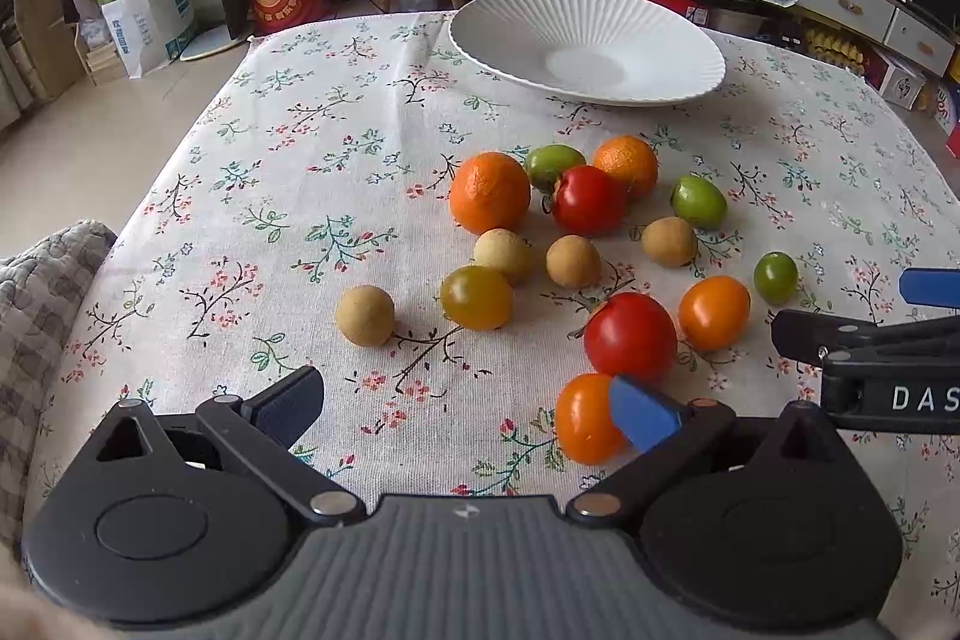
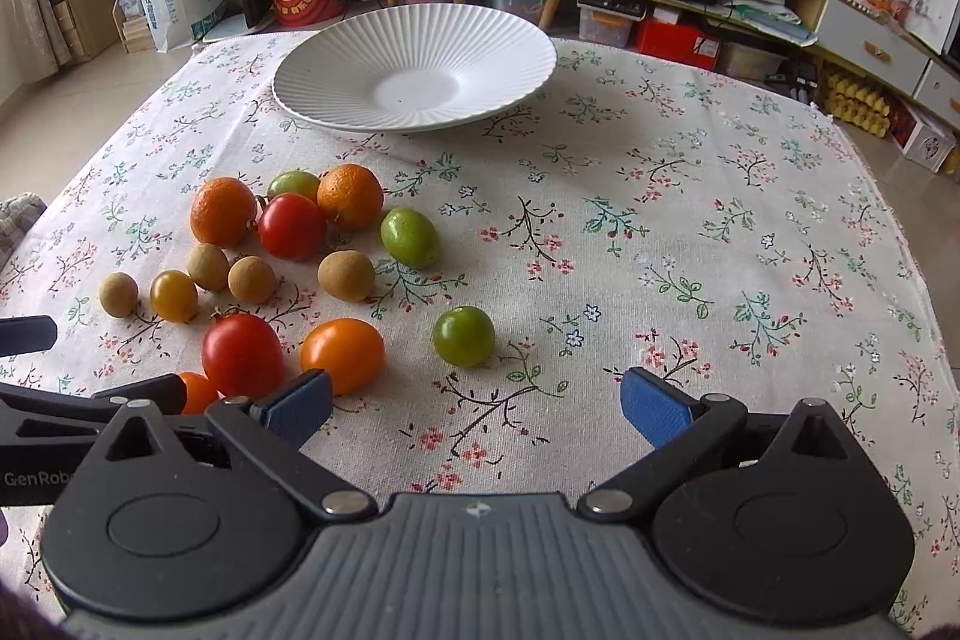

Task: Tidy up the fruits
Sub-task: 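Move the left tool toward the red tomato and orange tomato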

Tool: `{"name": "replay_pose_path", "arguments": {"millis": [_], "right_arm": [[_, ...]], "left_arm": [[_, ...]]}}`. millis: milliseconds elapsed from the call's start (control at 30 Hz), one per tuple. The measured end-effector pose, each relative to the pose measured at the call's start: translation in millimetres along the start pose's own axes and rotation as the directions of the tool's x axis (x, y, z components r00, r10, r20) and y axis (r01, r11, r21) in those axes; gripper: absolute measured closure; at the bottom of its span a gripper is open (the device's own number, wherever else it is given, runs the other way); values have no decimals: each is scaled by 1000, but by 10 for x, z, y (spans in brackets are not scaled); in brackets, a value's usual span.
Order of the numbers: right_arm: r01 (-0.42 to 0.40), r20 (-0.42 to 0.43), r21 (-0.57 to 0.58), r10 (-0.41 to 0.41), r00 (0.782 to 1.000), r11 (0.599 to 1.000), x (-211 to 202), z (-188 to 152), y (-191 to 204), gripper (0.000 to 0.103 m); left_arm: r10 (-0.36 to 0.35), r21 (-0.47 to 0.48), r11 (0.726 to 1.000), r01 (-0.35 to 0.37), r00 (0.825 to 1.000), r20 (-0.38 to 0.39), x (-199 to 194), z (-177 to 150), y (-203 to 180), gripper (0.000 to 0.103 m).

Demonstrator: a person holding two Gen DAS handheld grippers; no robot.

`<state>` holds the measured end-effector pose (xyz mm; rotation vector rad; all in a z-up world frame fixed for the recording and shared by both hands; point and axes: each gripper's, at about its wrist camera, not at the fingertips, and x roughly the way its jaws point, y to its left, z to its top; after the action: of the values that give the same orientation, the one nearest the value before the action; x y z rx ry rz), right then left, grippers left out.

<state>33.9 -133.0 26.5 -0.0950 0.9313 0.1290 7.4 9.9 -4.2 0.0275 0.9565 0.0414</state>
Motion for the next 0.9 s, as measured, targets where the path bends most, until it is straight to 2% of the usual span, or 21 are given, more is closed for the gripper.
{"name": "replay_pose_path", "arguments": {"millis": [900], "right_arm": [[4,11,-11,-4,1000,1000,-3,-8,32,1]], "left_arm": [[0,-4,1000,0,1000,0,-11,-5,22,5]]}}
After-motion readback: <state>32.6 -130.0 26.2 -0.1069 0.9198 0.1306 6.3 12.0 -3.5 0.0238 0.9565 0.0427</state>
